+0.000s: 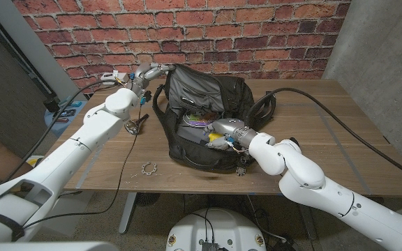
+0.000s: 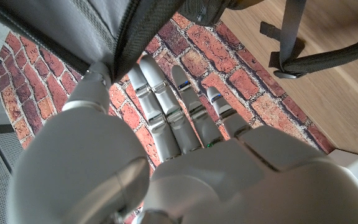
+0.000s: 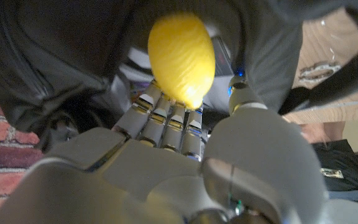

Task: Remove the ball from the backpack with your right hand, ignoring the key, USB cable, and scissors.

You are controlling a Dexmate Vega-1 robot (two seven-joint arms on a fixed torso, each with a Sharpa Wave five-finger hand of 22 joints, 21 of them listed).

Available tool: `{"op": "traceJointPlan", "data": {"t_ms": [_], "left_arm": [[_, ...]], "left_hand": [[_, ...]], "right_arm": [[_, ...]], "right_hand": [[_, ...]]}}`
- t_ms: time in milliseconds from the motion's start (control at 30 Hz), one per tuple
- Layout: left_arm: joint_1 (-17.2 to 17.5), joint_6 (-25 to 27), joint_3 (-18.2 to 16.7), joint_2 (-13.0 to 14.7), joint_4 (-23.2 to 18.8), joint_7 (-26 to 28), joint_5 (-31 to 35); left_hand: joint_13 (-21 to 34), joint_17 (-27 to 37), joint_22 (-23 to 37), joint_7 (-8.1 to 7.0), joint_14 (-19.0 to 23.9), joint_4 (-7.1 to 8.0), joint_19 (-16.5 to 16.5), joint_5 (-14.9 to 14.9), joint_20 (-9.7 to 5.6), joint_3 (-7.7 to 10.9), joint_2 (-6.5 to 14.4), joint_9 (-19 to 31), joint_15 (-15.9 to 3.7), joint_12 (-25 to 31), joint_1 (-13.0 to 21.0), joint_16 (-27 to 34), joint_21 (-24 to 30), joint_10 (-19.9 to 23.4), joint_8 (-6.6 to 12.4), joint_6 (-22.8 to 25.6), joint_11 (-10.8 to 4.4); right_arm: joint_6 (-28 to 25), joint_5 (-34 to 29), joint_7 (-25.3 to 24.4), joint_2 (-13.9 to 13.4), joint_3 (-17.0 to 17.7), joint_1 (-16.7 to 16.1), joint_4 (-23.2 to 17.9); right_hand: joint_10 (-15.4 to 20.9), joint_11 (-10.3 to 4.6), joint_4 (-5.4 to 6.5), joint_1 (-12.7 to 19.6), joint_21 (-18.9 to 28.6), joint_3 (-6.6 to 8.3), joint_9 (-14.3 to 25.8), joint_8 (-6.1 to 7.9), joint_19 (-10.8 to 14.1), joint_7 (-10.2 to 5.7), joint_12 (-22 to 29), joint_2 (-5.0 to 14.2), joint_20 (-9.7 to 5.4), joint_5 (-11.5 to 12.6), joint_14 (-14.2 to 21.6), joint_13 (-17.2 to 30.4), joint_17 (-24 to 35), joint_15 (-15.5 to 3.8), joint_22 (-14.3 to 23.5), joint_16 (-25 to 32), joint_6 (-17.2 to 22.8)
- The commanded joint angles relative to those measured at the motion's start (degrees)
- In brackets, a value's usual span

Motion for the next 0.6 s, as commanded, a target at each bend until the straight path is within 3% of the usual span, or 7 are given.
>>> {"op": "traceJointPlan", "data": {"t_ms": [33,600], "left_arm": [[0.2,0.5,0.1,0.3,-0.5,0.0,0.1],[0.5,0.0,-0.2,0.6,-0.5,-0.3,0.0]], "left_hand": [[0.2,0.3,0.1,0.35,0.3,0.09,0.3,0.4,0.3,-0.13,8.6,0.3,0.03,-0.2,8.2,-0.1,-0.1,0.3,-0.2,0.2,-0.1],[0.4,0.4,0.1,0.32,0.3,0.1,0.2,0.4,0.25,-0.24,8.7,0.4,-0.05,-0.3,8.2,-0.3,-0.1,0.3,-0.37,0.2,-0.14]], "right_arm": [[2.2,0.9,-1.1,-0.5,0.8,0.0,2.2],[1.9,1.6,0.0,-0.5,0.7,0.4,2.8]], "right_hand": [[-0.4,0.04,0.04,0.5,0.2,-0.01,0.3,-0.26,0.0,0.18,-0.1,-0.34,-0.84,0.2,-0.1,0.2,0.1,-5.2,0.1,0.0,-0.5],[0.3,-0.02,0.44,0.5,0.3,-0.2,0.4,0.21,0.4,0.15,0.3,-0.3,-0.97,0.4,0.5,0.3,0.3,-5.4,0.1,0.2,0.1]]}}
